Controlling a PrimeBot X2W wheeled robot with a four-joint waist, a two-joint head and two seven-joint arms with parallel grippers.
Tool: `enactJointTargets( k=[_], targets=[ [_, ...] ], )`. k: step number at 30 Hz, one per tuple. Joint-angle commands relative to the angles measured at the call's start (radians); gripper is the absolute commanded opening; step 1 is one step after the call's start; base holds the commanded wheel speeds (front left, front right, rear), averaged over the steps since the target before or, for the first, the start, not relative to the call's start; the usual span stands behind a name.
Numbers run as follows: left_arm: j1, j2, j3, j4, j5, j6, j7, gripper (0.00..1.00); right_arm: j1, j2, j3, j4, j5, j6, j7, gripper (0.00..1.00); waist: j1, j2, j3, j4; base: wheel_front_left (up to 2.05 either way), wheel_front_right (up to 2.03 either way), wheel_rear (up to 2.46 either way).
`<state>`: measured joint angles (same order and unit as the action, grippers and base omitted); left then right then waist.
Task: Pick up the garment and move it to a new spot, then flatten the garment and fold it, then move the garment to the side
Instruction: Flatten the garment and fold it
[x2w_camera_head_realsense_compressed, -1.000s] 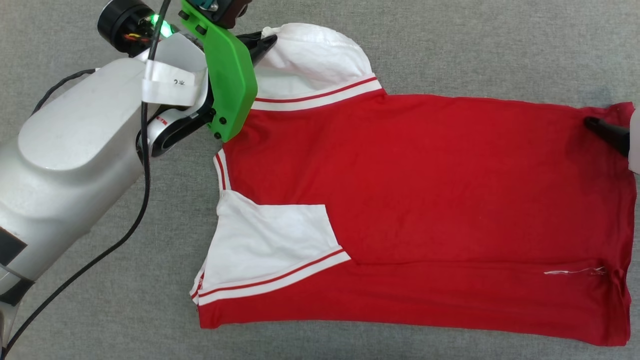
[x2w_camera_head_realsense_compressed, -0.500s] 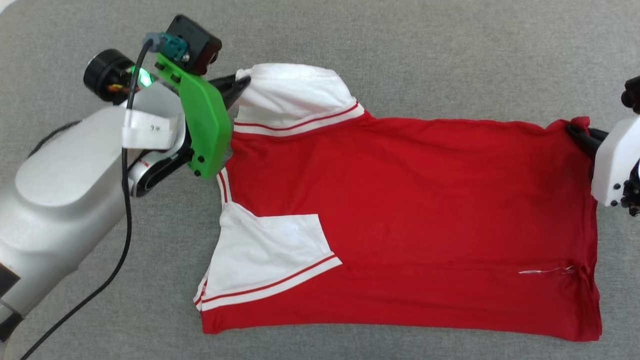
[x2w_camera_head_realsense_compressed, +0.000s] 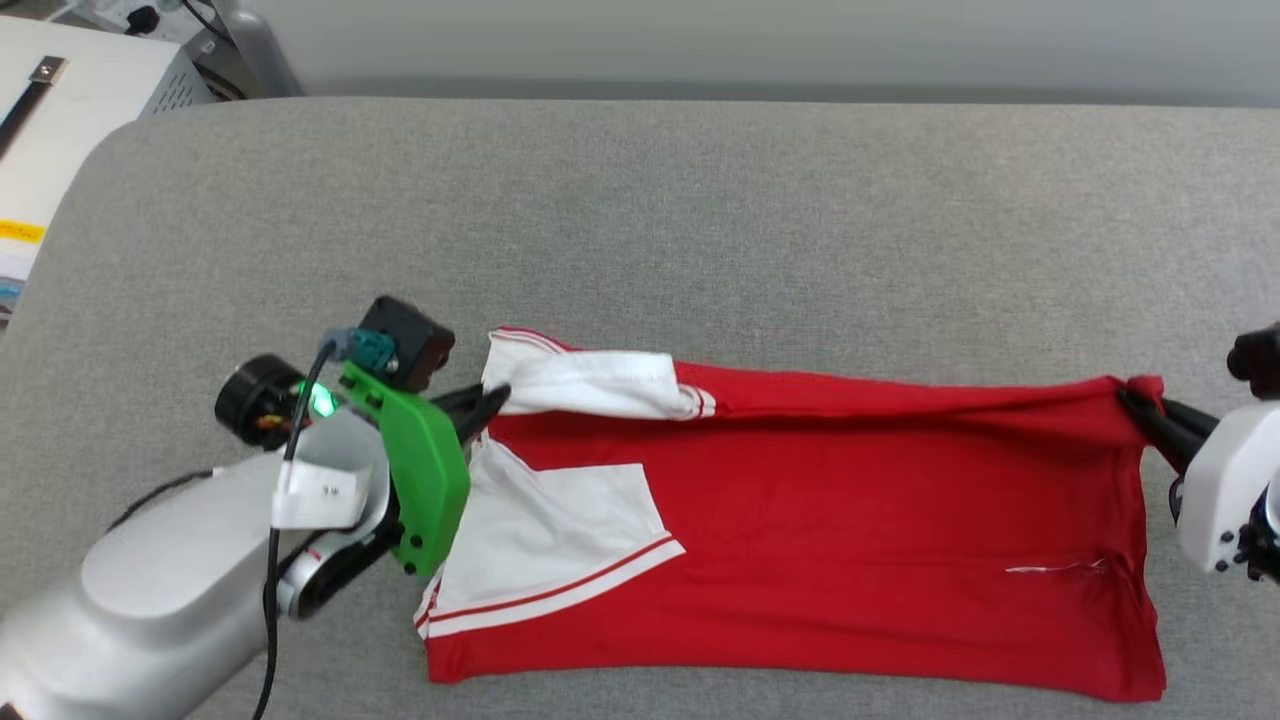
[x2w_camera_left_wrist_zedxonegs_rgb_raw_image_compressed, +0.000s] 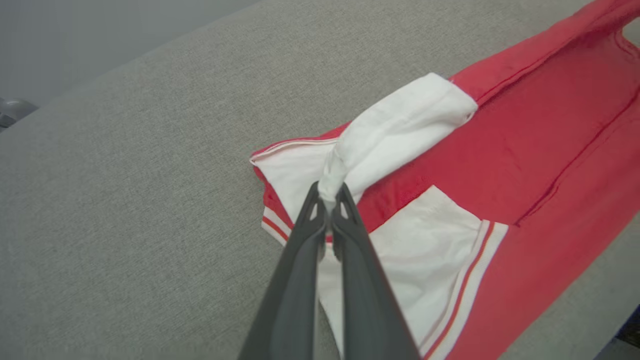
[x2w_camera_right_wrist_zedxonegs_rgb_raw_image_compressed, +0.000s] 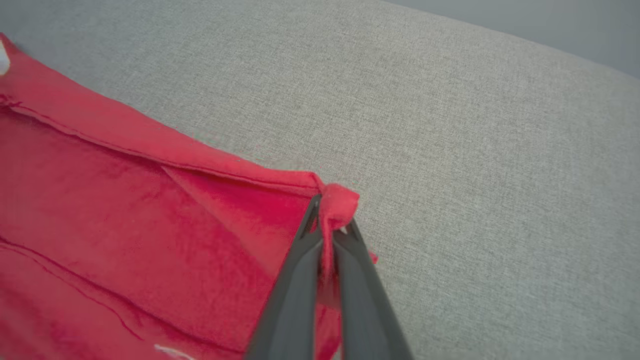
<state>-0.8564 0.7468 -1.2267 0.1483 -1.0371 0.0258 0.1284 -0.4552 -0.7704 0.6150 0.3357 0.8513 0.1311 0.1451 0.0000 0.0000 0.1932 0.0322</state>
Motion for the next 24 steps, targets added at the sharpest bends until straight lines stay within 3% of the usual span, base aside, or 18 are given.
enactJointTargets(
  k=[1,13,19,20,21,22,24],
  targets=[
    [0.041,0.016,-0.003,-0.013,-0.008,0.016,-0.010,0.00,0.039,-0.004,-0.008,-0.011,0.014,0.000,-0.015,0.00,0.0000,0.0000,-0.035,0.002,0.00,0.00,0.00],
    [0.268,0.064,-0.029,-0.057,-0.056,0.091,-0.048,0.00,0.291,0.020,-0.085,-0.081,0.016,0.000,-0.054,0.00,0.0000,0.0000,-0.057,-0.016,0.00,0.00,0.00],
    [0.345,0.023,-0.035,-0.017,-0.078,0.097,-0.071,0.00,0.371,0.074,-0.118,-0.060,0.017,0.000,-0.018,0.00,0.0000,0.0000,-0.031,-0.022,0.00,0.00,0.00],
    [0.346,0.016,-0.032,-0.004,-0.074,0.103,-0.084,0.00,0.371,0.079,-0.122,-0.055,0.009,0.000,-0.019,0.10,0.0000,0.0000,-0.030,-0.022,0.00,0.00,0.00],
    [0.349,0.010,-0.025,0.005,-0.075,0.111,-0.098,0.27,0.371,0.087,-0.129,-0.056,0.013,0.000,-0.020,0.55,0.0000,0.0000,-0.031,-0.023,0.00,0.00,0.00],
    [0.354,0.004,-0.016,0.014,-0.076,0.123,-0.119,1.00,0.370,0.096,-0.139,-0.061,0.022,0.000,-0.023,1.00,0.0000,0.0000,-0.036,-0.025,0.00,0.00,0.00],
    [0.363,-0.005,0.001,0.026,-0.071,0.144,-0.163,1.00,0.372,0.104,-0.159,-0.082,0.045,0.000,-0.026,1.00,0.0000,0.0000,-0.046,-0.027,0.00,0.00,0.00]
  ],
)
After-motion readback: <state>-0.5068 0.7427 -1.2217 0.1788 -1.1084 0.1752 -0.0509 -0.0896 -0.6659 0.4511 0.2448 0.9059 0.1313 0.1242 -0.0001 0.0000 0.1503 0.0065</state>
